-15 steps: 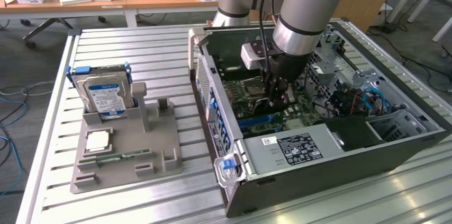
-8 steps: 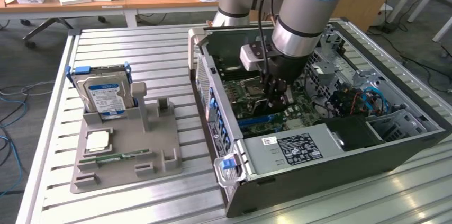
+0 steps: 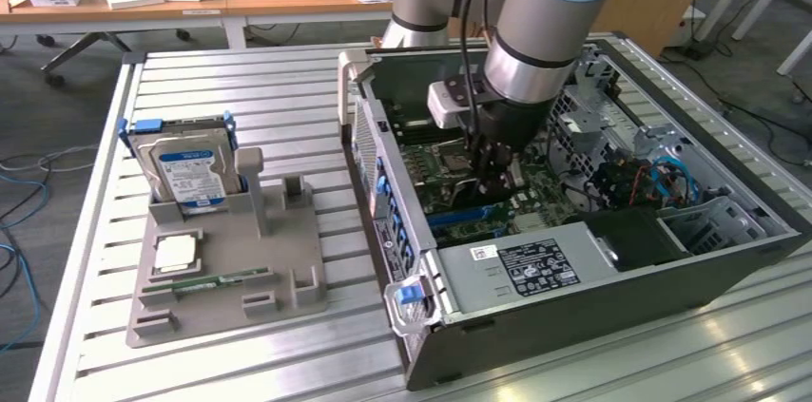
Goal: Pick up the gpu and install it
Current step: 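Insert the gpu into the slot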
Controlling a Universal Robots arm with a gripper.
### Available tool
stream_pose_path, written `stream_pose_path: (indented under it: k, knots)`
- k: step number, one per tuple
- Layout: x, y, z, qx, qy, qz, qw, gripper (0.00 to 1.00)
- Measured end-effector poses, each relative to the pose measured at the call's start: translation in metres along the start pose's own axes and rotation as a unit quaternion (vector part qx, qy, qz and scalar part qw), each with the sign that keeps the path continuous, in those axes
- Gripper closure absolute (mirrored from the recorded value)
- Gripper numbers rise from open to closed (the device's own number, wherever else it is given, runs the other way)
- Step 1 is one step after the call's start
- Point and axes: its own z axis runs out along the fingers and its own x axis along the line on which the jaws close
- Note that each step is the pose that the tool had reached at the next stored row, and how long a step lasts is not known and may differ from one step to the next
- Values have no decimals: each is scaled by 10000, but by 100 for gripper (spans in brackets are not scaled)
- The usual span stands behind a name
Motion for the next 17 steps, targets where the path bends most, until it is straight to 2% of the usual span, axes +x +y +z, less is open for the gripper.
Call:
stream_pose_path:
  k: [17]
  knots:
    - [3, 11, 43, 0, 1, 0, 10000, 74]
